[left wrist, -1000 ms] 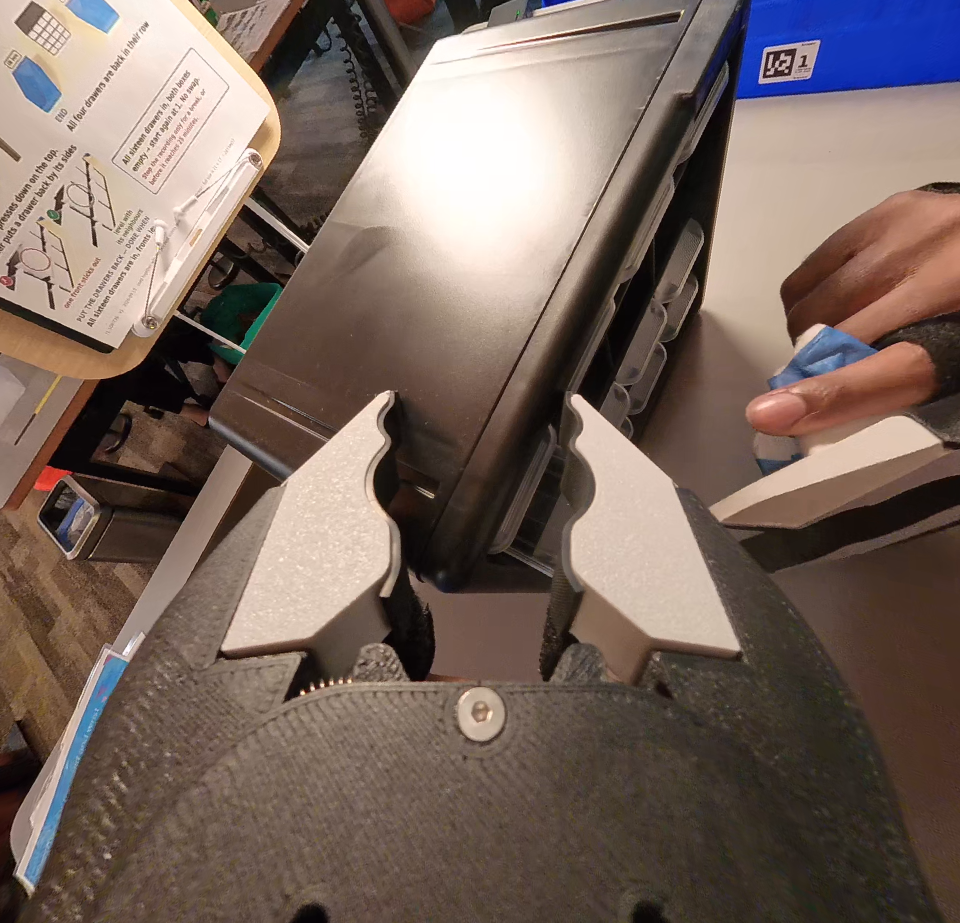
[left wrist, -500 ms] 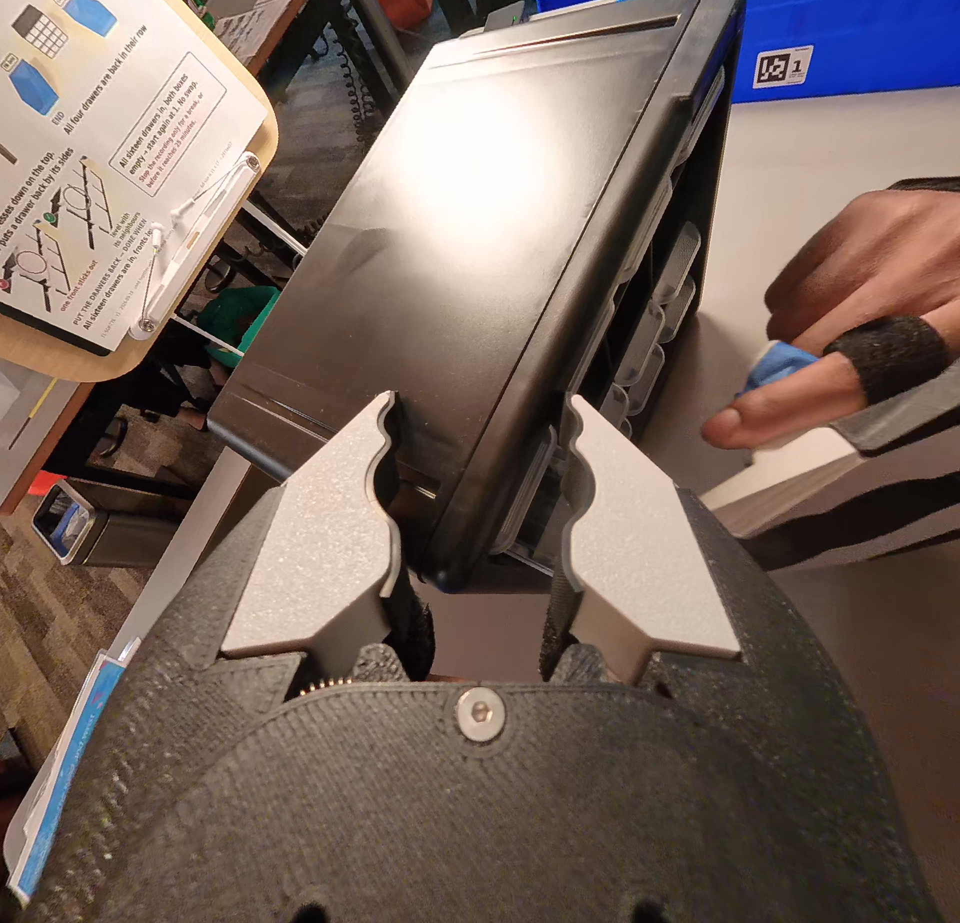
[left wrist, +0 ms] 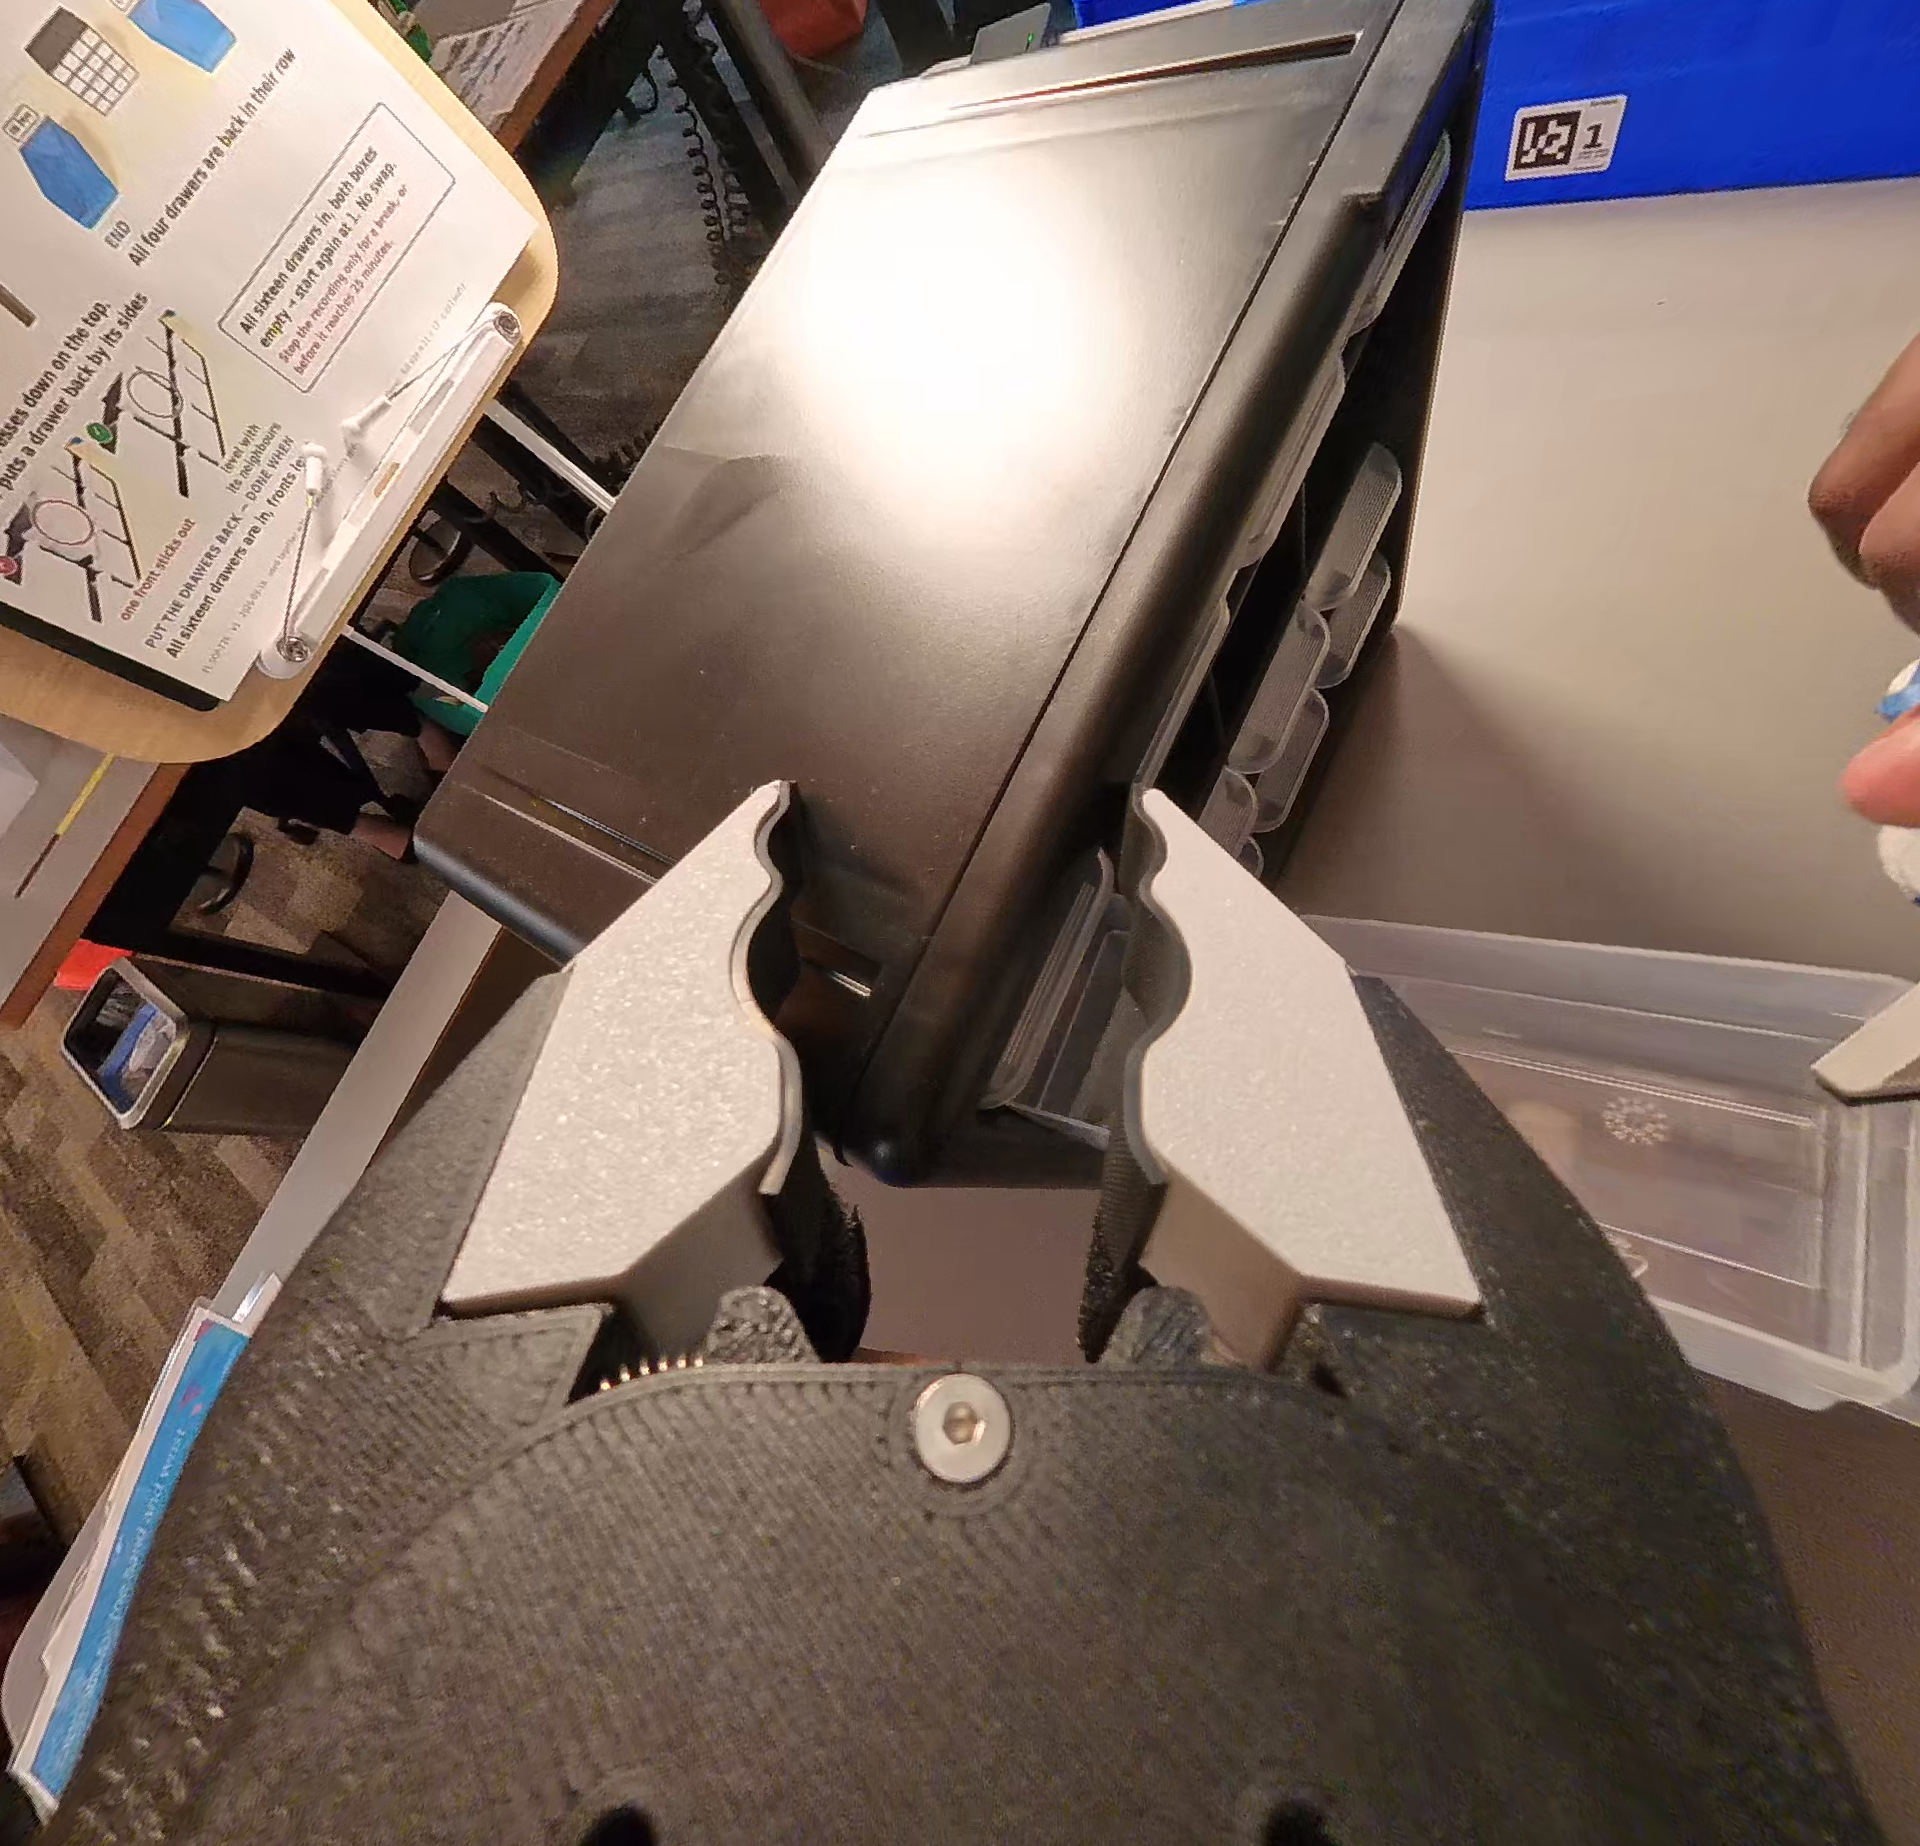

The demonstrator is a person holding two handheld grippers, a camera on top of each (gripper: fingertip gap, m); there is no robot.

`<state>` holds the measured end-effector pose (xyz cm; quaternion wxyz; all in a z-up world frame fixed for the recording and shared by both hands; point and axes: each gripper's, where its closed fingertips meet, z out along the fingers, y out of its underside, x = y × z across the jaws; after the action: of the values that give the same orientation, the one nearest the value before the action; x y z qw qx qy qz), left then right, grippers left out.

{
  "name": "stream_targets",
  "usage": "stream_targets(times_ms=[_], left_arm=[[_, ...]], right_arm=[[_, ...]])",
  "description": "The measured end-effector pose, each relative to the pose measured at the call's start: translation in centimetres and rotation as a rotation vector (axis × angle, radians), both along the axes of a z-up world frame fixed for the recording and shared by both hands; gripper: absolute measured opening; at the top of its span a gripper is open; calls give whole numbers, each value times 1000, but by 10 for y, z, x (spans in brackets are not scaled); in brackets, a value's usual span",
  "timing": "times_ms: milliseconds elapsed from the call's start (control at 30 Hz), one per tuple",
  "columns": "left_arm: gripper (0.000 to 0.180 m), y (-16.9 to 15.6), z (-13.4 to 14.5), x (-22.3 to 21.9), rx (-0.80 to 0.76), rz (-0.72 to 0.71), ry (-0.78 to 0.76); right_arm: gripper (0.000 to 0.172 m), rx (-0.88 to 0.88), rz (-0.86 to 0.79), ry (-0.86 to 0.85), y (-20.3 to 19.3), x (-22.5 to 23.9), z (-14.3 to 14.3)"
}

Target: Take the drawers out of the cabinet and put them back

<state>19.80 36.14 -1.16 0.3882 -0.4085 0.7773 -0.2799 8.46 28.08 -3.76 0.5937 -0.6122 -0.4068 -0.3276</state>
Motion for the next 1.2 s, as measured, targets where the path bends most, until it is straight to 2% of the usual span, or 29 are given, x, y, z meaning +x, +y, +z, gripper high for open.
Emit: stream_targets(times_ms=[333, 367, 500, 633, 733, 800, 900, 967, 1033, 1133, 1200], left_arm=[[64, 0, 0, 0, 1, 0, 0], [63, 0, 0, 0, 1, -1, 0], [64, 0, 0, 0, 0, -2, 0], [64, 0, 0, 0, -1, -2, -1], [64, 0, 0, 0, -1, -3, -1], [64, 0, 0, 0, -1, -2, -1], [63, 0, 0, 0, 0, -1, -1], [64, 0, 0, 0, 1, -1, -1], [63, 0, 0, 0, 0, -2, -1], [63, 0, 0, 0, 2, 0, 0], [63, 0, 0, 0, 4, 2, 0]], right_arm=[[5, 72, -2, 125, 8, 26, 50], [0, 70, -9, 126, 9, 32, 51], [0, 52, 6, 176, 4, 40, 52], [0, 26, -51, 148, -20, 46, 41], [1, 15, -172, 154, -58, 74, 36], [1, 28, -294, 148, -95, 105, 42], [2, 89, -508, 113, -162, 158, 74], [0, 142, -672, 43, -212, 194, 102], [3, 142, -852, -53, -260, 230, 119], [2, 26, -1066, -154, -318, 279, 102], [2, -49, -1149, -187, -344, 302, 70]])
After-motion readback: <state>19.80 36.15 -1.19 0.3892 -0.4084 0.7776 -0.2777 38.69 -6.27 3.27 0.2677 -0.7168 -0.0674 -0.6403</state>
